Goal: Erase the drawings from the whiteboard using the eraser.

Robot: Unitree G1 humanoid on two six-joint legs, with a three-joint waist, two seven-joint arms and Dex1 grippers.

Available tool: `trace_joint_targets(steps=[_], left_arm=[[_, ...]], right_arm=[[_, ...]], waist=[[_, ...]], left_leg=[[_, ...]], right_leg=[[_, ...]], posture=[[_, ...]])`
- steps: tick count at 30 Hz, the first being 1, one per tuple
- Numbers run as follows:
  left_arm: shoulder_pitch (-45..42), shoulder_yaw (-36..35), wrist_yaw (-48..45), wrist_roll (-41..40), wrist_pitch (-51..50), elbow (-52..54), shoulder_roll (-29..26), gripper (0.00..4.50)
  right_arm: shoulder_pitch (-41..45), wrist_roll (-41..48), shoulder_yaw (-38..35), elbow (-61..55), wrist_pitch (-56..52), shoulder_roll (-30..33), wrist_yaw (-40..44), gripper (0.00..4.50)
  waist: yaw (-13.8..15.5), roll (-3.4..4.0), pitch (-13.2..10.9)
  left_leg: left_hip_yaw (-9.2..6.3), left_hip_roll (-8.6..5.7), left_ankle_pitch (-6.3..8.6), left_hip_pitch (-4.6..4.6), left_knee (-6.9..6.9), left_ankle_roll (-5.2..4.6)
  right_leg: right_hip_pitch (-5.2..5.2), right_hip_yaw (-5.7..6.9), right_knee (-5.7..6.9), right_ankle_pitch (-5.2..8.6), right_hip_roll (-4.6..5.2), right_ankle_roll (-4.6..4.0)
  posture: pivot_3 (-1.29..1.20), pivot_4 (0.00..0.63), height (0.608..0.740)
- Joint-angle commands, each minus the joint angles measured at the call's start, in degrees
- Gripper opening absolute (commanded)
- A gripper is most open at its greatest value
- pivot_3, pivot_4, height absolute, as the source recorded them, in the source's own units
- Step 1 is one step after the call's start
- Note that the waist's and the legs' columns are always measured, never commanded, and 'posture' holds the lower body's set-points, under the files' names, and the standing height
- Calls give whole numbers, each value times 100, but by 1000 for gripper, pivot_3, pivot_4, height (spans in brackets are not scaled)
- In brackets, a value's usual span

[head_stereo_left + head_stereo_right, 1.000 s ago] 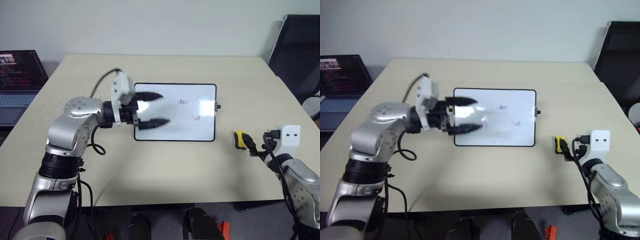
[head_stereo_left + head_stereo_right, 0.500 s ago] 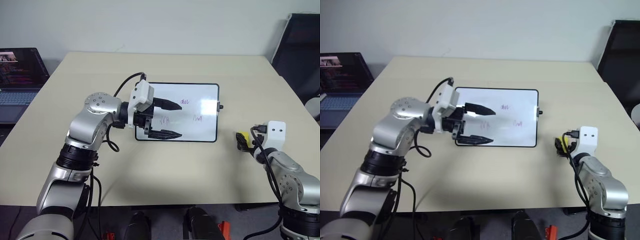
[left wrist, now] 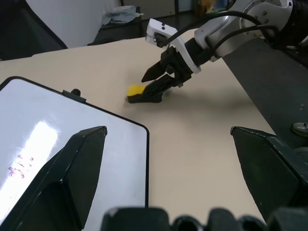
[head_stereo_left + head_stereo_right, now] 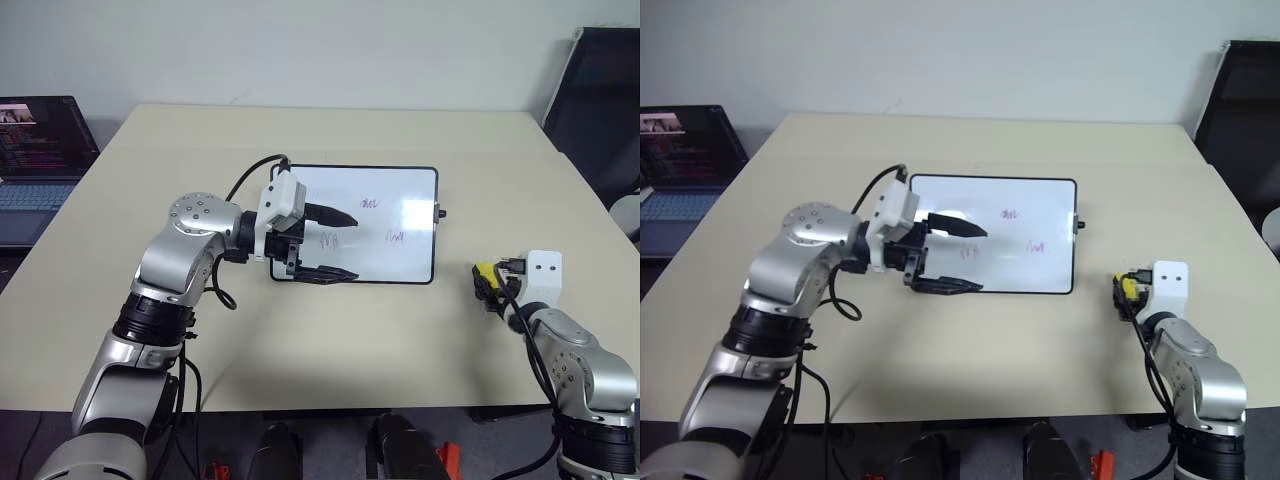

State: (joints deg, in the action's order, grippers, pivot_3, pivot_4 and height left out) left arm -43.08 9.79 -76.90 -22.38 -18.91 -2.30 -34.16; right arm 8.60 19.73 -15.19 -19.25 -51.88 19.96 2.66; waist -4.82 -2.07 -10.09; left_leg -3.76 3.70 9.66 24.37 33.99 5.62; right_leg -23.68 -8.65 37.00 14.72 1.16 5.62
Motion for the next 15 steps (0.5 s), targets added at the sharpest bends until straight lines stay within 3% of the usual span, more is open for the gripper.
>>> trace_joint_targets(steps=[1, 4, 11, 15], left_arm=[[-38, -92, 16, 17, 116, 74, -26, 4500], [-6, -97, 43, 33, 101, 91, -45, 4500], [263, -264, 322, -91, -349, 393, -233, 4500], [688, -522, 787, 46, -677, 700, -610, 4500]], right_arm=[[96, -93, 46, 1, 70, 3, 29, 1826], [106, -122, 54, -5, 52, -20, 38, 946], [-47, -113, 16, -313, 68, 45, 121, 908], [-616, -443, 279, -1082, 532, 613, 517, 907]], waist=[[0, 0, 0], [1, 0, 0], [-2, 0, 0], [1, 6, -4]], left_leg=[[0, 0, 0, 0, 0, 0], [-1, 0, 0, 0, 1, 0], [-1, 0, 0, 0, 0, 0], [-2, 1, 0, 1, -2, 0]], right_leg=[[0, 0, 0, 0, 0, 0], [0, 0, 1, 0, 0, 0], [0, 0, 3, 0, -1, 0], [-2, 1, 2, 1, -1, 1]], posture=[[0, 150, 740], [0, 150, 740], [0, 150, 740], [0, 150, 740]])
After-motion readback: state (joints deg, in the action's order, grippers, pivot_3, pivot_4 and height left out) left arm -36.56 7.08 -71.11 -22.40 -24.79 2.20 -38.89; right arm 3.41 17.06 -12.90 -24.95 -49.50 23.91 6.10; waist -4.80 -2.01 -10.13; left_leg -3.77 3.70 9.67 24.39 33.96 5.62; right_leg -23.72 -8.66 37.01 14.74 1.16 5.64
